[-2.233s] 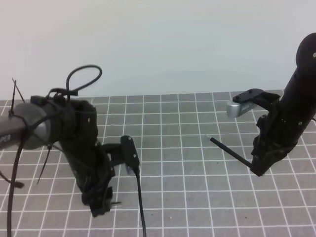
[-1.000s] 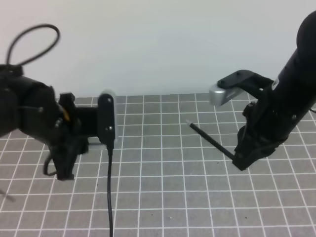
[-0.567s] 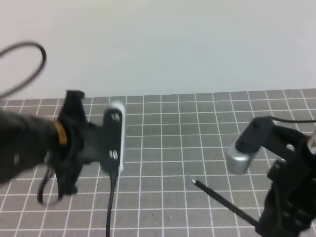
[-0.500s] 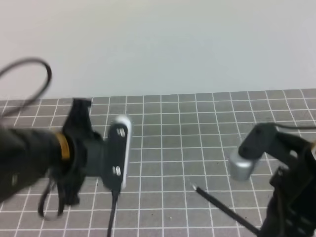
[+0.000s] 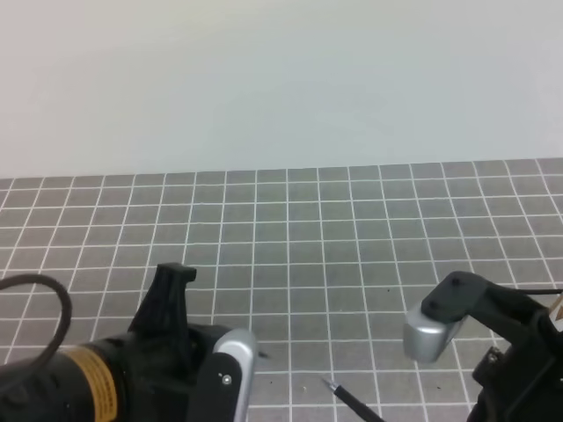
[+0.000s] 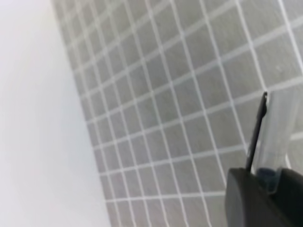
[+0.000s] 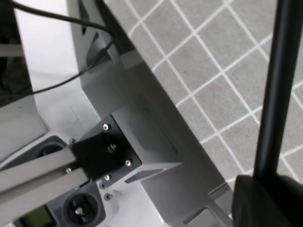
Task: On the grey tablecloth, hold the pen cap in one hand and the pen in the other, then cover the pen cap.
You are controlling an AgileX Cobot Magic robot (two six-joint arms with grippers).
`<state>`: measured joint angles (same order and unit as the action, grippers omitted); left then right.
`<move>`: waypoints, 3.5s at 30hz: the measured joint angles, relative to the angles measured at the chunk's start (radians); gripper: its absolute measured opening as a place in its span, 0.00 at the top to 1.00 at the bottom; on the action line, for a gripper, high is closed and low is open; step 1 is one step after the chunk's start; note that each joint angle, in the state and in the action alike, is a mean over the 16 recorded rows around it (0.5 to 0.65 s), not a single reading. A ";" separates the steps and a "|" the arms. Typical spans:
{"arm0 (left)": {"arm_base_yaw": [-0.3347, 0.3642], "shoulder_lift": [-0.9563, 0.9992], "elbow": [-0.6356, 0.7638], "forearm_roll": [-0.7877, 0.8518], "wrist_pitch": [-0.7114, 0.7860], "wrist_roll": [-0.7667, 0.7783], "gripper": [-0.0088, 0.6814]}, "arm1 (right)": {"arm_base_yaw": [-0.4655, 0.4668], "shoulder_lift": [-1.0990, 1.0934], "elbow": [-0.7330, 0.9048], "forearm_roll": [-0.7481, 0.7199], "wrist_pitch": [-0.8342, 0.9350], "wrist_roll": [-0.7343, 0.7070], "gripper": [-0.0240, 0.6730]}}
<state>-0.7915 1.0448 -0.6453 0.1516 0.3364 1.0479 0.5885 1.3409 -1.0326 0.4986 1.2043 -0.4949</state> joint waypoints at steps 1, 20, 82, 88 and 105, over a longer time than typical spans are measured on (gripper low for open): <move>-0.007 -0.005 0.006 0.002 -0.013 -0.004 0.88 | 0.001 0.002 0.001 0.009 0.000 -0.001 0.87; -0.031 -0.015 0.020 0.114 -0.077 -0.038 0.88 | 0.009 0.076 -0.085 0.063 0.000 -0.024 0.87; -0.066 -0.015 0.020 0.154 -0.051 -0.105 0.88 | 0.049 0.075 -0.127 0.029 0.000 -0.032 0.87; -0.072 -0.015 0.020 0.210 -0.036 -0.157 0.88 | 0.049 0.078 -0.127 0.014 0.000 -0.020 0.87; -0.072 -0.015 0.020 0.276 -0.081 -0.234 0.89 | 0.049 0.078 -0.127 0.002 0.000 -0.012 0.87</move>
<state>-0.8635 1.0301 -0.6255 0.4280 0.2553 0.8137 0.6378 1.4194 -1.1598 0.5003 1.2043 -0.5071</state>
